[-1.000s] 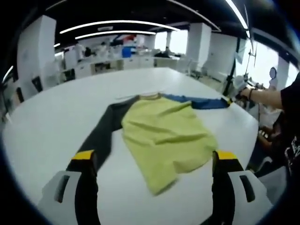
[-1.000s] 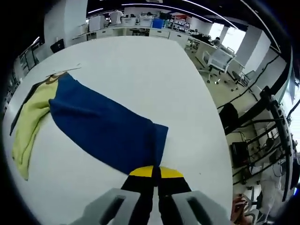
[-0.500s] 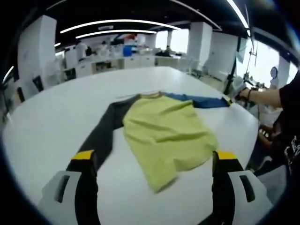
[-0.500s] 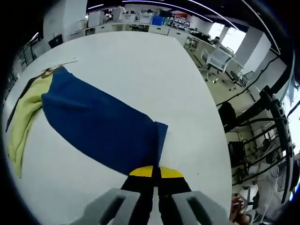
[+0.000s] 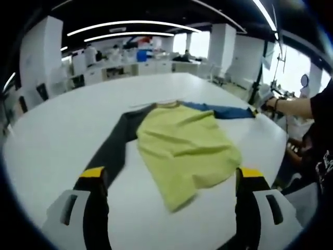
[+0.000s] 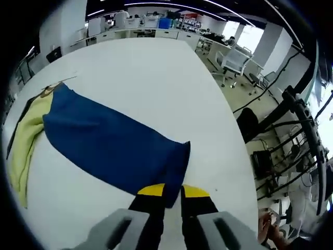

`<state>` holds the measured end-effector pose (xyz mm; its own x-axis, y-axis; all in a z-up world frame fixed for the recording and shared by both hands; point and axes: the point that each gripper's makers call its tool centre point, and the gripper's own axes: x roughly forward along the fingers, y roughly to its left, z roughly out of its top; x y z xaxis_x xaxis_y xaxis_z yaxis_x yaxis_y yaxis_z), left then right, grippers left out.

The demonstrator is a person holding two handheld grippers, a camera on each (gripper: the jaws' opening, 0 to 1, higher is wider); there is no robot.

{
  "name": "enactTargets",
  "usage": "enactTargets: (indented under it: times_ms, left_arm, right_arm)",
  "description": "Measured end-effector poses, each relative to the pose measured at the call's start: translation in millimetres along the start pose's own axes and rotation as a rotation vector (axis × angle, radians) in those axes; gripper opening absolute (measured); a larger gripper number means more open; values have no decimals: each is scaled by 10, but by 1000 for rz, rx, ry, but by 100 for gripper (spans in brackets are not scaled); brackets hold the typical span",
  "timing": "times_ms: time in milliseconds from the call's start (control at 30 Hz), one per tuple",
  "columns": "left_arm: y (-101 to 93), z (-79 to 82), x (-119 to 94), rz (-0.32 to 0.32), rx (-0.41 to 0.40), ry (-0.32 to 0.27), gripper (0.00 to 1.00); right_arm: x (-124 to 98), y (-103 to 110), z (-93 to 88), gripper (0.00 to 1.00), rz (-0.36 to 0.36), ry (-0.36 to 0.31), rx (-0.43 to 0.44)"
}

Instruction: Fold the garment on the visible template until the final outline fits inside the template.

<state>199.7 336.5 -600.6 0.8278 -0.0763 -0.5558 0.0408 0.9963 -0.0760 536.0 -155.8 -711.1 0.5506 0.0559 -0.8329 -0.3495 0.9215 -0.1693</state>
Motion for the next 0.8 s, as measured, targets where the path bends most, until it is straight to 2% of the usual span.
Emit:
enactTargets:
  times_ms: [267,467,800]
  left_arm:
    - [-15,5,-22,-3,10,-2,99]
    - [-21,-14,-44,-6,18,1,99]
    - [-57,-3,-56,-15,7,-17,99]
  right_arm:
    - [-151,173,73,23,38,-40,-36]
    - [-285,413,110,28,100,-67,-53]
    - [-522,884,198,31,206,-107,-106]
